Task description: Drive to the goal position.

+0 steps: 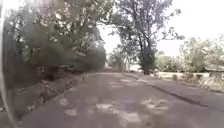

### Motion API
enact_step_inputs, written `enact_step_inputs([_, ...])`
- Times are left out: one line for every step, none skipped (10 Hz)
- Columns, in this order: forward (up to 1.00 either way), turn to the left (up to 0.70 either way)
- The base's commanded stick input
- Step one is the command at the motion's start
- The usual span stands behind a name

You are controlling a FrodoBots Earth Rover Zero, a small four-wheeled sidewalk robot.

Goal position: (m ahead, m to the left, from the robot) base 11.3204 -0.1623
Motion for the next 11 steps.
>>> enact_step_inputs([0.70, 0.00])
enact_step_inputs([0.70, 0.00])
enact_step_inputs([0.70, 0.00])
enact_step_inputs([0.70, 0.00])
enact_step_inputs([0.70, 0.00])
enact_step_inputs([0.70, 0.00])
enact_step_inputs([0.70, 0.00])
enact_step_inputs([0.70, 0.01])
enact_step_inputs([0.70, 0.02])
enact_step_inputs([0.70, 0.03])
enact_step_inputs([0.70, 0.02])
